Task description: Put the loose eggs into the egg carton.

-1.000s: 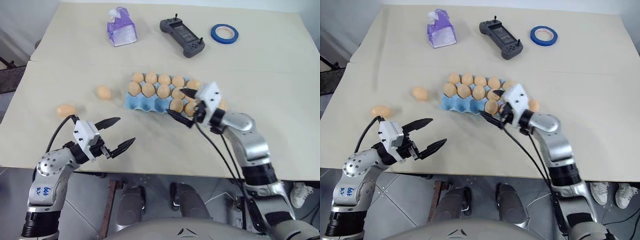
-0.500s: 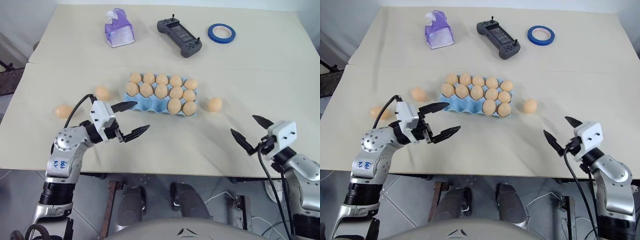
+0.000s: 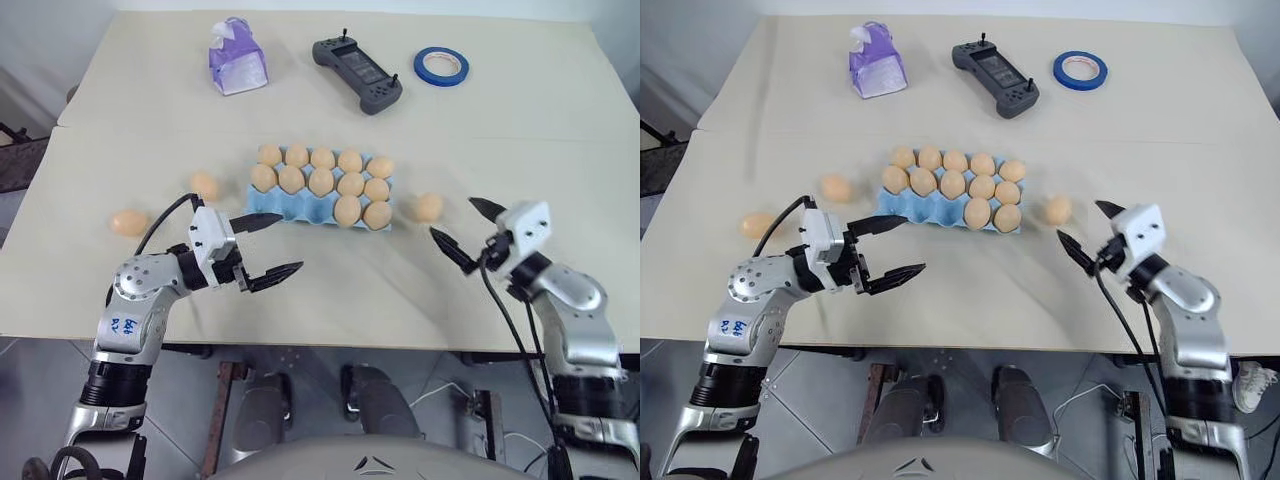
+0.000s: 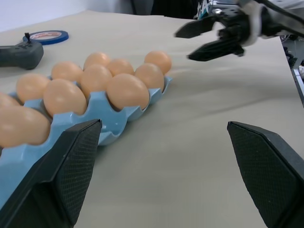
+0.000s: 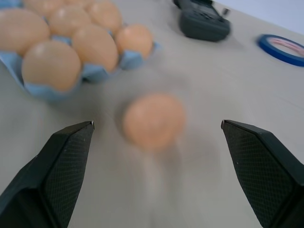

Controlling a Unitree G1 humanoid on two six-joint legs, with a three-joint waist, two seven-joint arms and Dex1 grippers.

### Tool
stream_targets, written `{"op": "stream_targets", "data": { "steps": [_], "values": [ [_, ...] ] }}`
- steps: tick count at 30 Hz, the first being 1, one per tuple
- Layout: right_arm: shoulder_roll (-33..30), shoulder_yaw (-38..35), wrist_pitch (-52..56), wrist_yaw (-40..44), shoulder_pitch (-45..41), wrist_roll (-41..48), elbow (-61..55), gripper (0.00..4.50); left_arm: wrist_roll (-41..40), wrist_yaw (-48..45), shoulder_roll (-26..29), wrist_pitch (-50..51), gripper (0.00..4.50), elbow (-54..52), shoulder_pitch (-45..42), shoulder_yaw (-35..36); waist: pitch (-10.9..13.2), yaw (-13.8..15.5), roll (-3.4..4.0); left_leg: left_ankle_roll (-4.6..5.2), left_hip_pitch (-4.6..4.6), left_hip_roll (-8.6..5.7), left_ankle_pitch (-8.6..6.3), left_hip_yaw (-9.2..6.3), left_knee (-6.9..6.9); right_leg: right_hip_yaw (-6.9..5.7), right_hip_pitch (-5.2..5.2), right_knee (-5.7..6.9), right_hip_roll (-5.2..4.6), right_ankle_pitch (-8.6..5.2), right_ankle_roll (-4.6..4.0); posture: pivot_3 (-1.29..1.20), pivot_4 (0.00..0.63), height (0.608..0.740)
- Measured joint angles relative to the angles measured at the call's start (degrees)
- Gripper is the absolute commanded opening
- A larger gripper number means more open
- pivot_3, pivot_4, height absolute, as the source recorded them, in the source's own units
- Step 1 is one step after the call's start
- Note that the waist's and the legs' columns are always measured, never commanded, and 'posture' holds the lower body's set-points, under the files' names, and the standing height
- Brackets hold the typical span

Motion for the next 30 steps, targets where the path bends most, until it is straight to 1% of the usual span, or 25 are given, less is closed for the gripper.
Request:
{"op": "stream_targets", "data": {
  "steps": [2, 4, 6, 9, 12, 13, 14, 15, 18, 21, 23, 26, 30],
  "values": [
    [1.43, 1.16, 1.52, -0.02, -5.25, 0.24, 5.34, 4.49, 0.0, 1.09, 0.01, 0.0, 4.5, -1.43, 1.92, 0.58, 0.03, -0.03, 0.0, 0.02, -0.03, -0.02, -0.01, 0.01, 0.02, 0.01, 0.0, -0.04, -0.03, 0.0, 0.0, 0.0, 0.15, 0.74],
    [1.72, 2.18, 1.59, 0.07, -7.94, -0.19, 8.27, 4.49, 0.01, 1.91, -0.01, 0.03, 4.5, -2.45, 2.89, 0.84, 0.04, -0.03, -0.01, 0.03, -0.04, -0.02, -0.02, -0.01, 0.02, -0.02, 0.0, -0.04, -0.04, 0.0, 0.0, 0.0, 0.15, 0.74],
    [1.97, 3.49, 0.57, 0.1, -11.24, -1.81, 13.63, 4.49, 0.01, 2.88, 0.01, 0.04, 4.5, -3.85, 4.21, 1.07, 0.06, 0.05, -0.02, 0.03, -0.04, -0.03, -0.02, -0.01, 0.02, -0.03, -0.01, -0.04, -0.04, 0.0, 0.0, 0.0, 0.15, 0.74],
    [2.66, 4.74, -1.02, -0.21, -14.5, -4.03, 20.96, 3.89, 0.01, 4.28, 0.0, 0.23, 4.5, -5.62, 5.42, 1.7, 0.07, 0.03, -0.03, 0.03, -0.06, -0.03, -0.02, -0.01, 0.01, -0.04, -0.01, -0.05, -0.05, 0.0, 0.0, 0.0, 0.15, 0.74],
    [2.88, 5.12, -3.49, 0.25, -15.08, -4.74, 23.43, 2.92, 0.0, 5.5, 0.01, 0.49, 4.5, -6.44, 6.01, 2.62, 0.07, -0.05, -0.03, 0.04, -0.07, -0.02, -0.02, 0.0, 0.0, -0.03, -0.01, -0.07, -0.04, 0.0, 0.0, 0.0, 0.15, 0.74],
    [2.9, 5.11, -3.58, 0.47, -15.13, -4.69, 23.46, 2.5, 0.0, 5.81, 0.0, 0.55, 4.5, -6.74, 6.21, 2.68, 0.07, -0.07, -0.03, 0.04, -0.08, -0.02, -0.03, 0.0, 0.01, -0.04, -0.01, -0.07, -0.04, 0.0, 0.0, 0.0, 0.15, 0.74],
    [2.95, 5.09, -3.61, 0.96, -15.2, -4.52, 23.45, 2.27, 0.0, 6.1, 0.0, 0.58, 4.5, -7.41, 6.54, 2.83, 0.07, -0.09, -0.03, 0.04, -0.08, -0.02, -0.03, 0.0, 0.01, -0.04, -0.01, -0.06, -0.04, 0.0, 0.01, 0.0, 0.15, 0.74],
    [3.02, 5.07, -3.58, 1.29, -15.2, -4.38, 23.36, 2.19, 0.0, 6.26, 0.0, 0.58, 4.5, -7.6, 6.59, 2.91, 0.07, -0.13, -0.03, 0.04, -0.07, -0.02, -0.03, 0.0, 0.01, -0.03, -0.01, -0.06, -0.04, 0.01, 0.01, 0.0, 0.15, 0.74],
    [3.57, 5.07, -3.57, 2.76, -15.18, -3.4, 21.15, 2.19, -0.02, 7.47, -0.19, 0.6, 4.5, -7.72, 7.28, 4.06, 0.09, -0.44, -0.01, 0.03, -0.05, 0.0, -0.02, 0.0, 0.01, -0.03, -0.03, 0.0, -0.02, 0.0, 0.01, 0.0, 0.15, 0.74],
    [4.52, 5.44, -2.64, 4.07, -15.49, -1.93, 14.78, 2.19, -0.53, 9.34, -0.6, 0.74, 4.5, -7.74, 8.75, 6.0, 0.09, -0.74, 0.01, 0.03, -0.05, 0.02, -0.02, -0.01, 0.0, -0.04, -0.04, 0.02, -0.02, 0.0, 0.01, 0.0, 0.15, 0.74],
    [6.47, 7.22, 0.01, 3.97, -17.02, -1.54, 10.19, 2.19, -0.86, 10.4, -0.75, 0.83, 4.5, -7.8, 10.17, 7.81, 0.1, -1.41, 0.01, 0.02, -0.05, 0.03, -0.02, -0.01, 0.01, -0.03, -0.05, 0.04, -0.02, 0.01, 0.01, 0.0, 0.15, 0.74],
    [11.0, 12.99, 6.06, 2.45, -20.27, -1.9, 2.47, 2.19, -0.97, 11.69, -0.8, 0.66, 4.5, -7.42, 12.97, 10.56, 0.1, -1.9, 0.01, -0.03, -0.03, 0.06, -0.02, -0.05, -0.04, -0.07, -0.11, 0.11, -0.02, 0.0, 0.0, 0.0, 0.15, 0.74],
    [15.89, 18.83, 9.98, -0.87, -21.97, -4.58, 0.34, 2.19, -0.99, 12.56, -1.23, 0.29, 4.5, -6.9, 14.71, 12.85, 0.1, -1.09, 0.0, -0.07, -0.19, -0.03, -0.03, -0.32, -0.02, -0.37, -0.11, 0.0, -0.18, -0.02, -0.04, 0.0, 0.15, 0.74]
  ]
}}
